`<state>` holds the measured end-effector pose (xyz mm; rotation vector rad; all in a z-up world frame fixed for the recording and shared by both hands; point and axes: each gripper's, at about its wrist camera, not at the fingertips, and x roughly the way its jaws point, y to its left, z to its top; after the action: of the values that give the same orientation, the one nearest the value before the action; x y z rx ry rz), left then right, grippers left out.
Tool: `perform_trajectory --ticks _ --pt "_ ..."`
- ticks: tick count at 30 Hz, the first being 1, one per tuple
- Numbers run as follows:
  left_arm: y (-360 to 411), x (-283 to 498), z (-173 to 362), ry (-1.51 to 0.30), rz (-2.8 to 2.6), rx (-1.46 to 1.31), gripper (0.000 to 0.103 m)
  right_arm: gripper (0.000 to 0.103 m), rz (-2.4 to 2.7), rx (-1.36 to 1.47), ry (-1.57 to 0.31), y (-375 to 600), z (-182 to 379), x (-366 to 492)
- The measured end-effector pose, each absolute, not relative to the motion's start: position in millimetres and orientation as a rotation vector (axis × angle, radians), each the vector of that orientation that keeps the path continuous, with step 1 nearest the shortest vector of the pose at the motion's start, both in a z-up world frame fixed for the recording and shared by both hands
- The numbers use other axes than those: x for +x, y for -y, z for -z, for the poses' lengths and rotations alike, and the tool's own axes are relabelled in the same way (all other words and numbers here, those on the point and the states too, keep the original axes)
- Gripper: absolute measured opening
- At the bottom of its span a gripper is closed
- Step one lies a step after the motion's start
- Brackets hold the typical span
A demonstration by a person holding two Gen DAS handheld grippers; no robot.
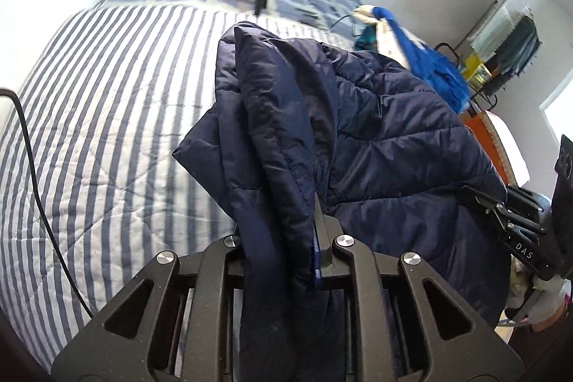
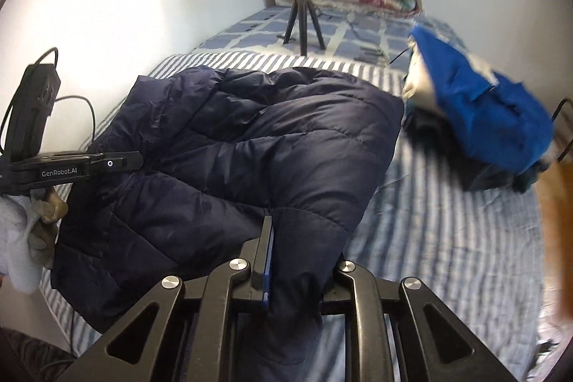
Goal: Fold large clothes
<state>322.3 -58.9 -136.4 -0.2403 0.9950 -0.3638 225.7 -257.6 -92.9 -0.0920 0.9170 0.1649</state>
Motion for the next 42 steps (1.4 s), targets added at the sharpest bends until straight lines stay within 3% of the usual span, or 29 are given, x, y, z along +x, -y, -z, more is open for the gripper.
perform_trajectory --ticks 9,20,28,42 --pt "111.1 315.9 93.8 -0.931 0.446 -0.207 0.016 0.015 -0.075 -0.175 -0.842 290.4 44.4 189.5" --pt "214.7 365.8 46.8 -0.853 0.549 -0.141 0.016 0.014 0.066 -0.268 -0.779 366.7 -5.1 198.9" --pt "298.3 445.3 22.3 -0.773 0.59 -0.112 0.016 0.014 0.186 -0.302 -0.728 431.4 -30.2 253.7" --pt "364.6 573.0 15.3 -0.731 0.57 -0.081 0.016 0.014 0.241 -0.244 -0.683 516.3 -28.6 378.5"
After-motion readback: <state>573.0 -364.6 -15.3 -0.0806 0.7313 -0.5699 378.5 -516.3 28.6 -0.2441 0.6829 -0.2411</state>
